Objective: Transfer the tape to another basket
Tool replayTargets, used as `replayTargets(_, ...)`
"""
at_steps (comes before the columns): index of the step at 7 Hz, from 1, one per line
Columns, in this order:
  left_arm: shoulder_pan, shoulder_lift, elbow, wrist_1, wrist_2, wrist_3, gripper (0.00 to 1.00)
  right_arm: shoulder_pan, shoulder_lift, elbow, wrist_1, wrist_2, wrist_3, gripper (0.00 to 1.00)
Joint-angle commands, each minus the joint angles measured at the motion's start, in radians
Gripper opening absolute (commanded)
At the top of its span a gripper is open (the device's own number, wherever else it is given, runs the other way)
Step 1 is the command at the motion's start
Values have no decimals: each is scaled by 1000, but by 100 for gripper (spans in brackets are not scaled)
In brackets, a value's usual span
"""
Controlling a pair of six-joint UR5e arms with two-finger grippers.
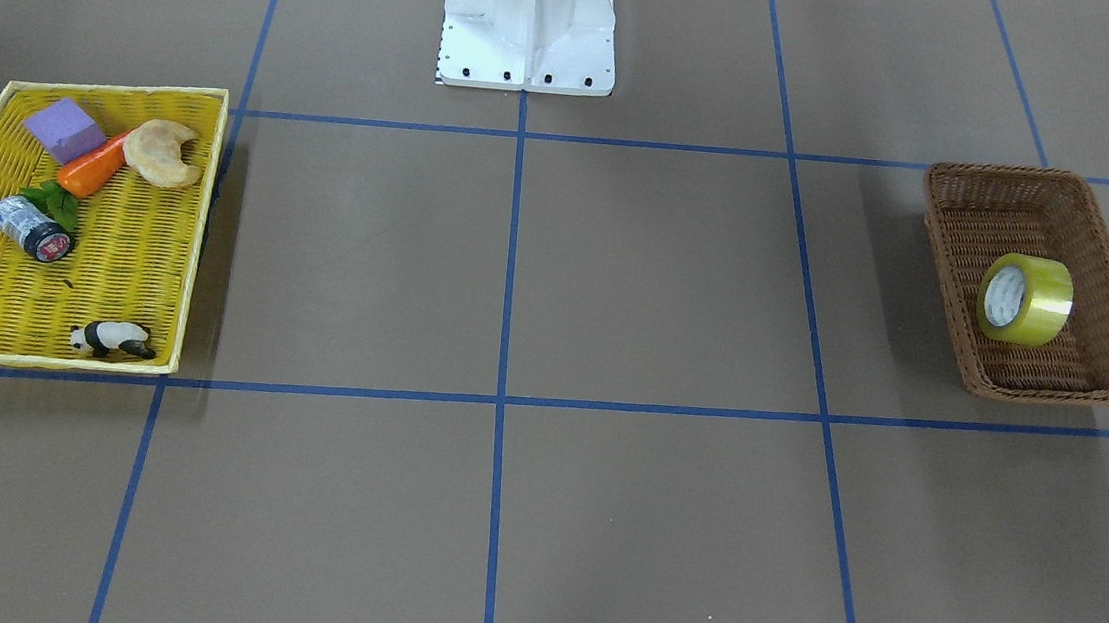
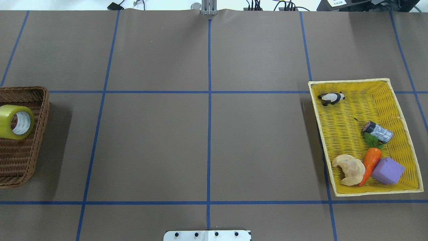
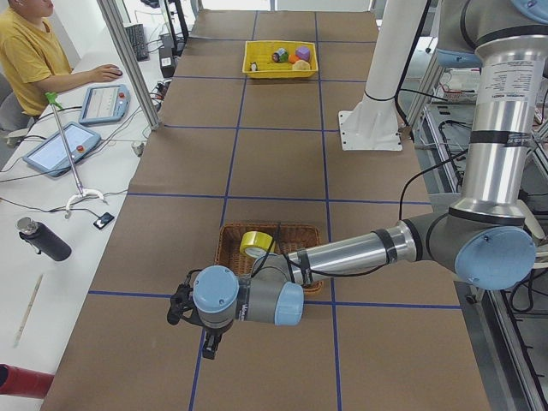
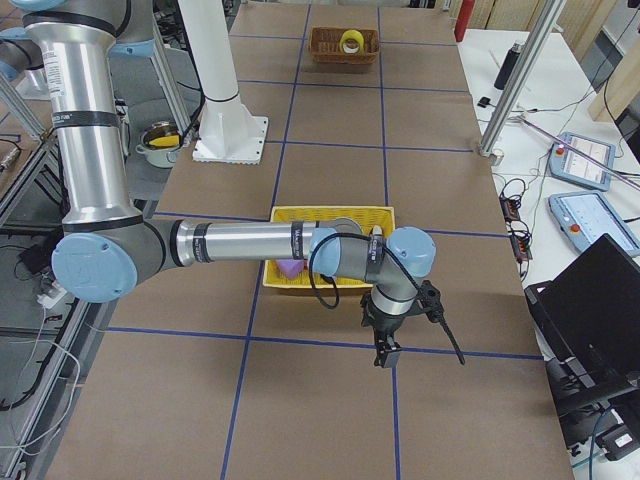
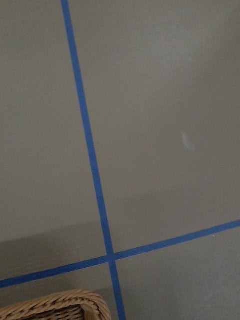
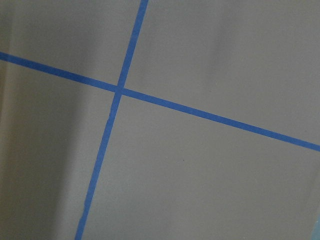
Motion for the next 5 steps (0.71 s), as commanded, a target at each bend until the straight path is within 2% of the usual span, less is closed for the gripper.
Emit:
replayTargets(1,14,16,-91,131,23,-2,99,0,-3,-20,2,46,-2,100)
replayTargets(2,18,17,-195,279,105,-2,98,0,-5,-20,0,46,-2,100)
replayTargets(3,22,17,-289,409,144,5,99,0,-5,-21,0,46,-2,100)
replayTargets(5,22,22,-311,405,129,7,99,0,-5,-20,2,49,-2,100)
